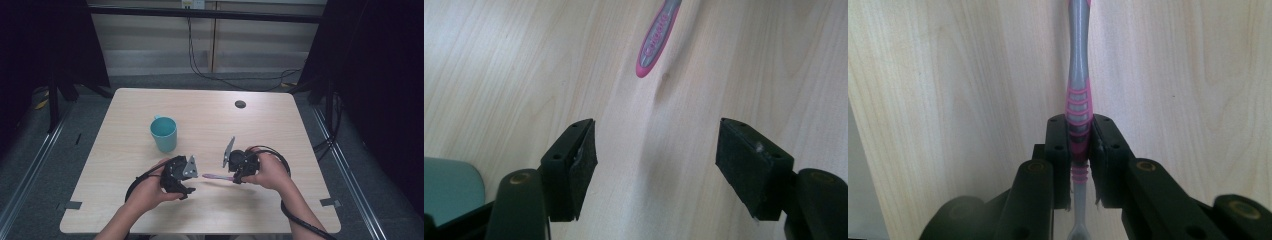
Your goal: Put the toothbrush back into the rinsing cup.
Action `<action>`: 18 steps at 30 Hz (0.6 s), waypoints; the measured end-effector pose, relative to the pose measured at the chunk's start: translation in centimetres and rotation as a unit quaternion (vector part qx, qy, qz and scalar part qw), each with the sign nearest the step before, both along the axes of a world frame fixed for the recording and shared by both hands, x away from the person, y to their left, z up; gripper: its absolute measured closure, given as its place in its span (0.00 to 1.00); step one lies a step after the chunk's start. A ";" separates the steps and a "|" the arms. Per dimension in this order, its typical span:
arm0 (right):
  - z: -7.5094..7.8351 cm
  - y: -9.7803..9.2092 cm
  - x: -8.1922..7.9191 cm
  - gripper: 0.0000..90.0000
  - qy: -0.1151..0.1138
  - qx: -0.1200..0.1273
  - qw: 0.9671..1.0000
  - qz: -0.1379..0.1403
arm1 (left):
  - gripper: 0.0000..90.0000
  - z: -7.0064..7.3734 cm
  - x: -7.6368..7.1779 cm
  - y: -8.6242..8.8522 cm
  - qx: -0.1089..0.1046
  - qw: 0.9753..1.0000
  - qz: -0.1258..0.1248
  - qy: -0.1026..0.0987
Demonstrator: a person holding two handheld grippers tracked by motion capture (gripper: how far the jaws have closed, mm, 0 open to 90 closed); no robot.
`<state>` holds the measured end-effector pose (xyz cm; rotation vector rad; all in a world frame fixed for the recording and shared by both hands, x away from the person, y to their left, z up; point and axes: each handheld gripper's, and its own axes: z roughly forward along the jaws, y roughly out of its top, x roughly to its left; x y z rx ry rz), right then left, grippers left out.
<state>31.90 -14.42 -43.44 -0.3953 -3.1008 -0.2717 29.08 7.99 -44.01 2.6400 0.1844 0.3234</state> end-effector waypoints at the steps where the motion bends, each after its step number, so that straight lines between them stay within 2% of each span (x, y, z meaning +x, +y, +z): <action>1: 0.0 0.1 -0.1 0.89 0.001 -0.001 1.000 -0.001 | 0.37 0.0 0.0 -0.1 0.002 1.000 -0.001 -0.002; 8: 0.3 0.5 -0.2 0.89 -0.001 0.002 1.000 0.008 | 0.39 0.3 0.1 -0.9 0.004 1.000 -0.005 -0.024; 15: 0.8 0.7 -0.2 0.89 -0.007 0.010 1.000 0.011 | 0.42 0.6 0.5 -1.8 0.011 0.999 -0.017 -0.026; 18: 0.9 0.9 -0.2 0.89 -0.005 0.011 1.000 0.013 | 0.43 0.7 0.6 -2.1 0.007 0.999 -0.018 -0.030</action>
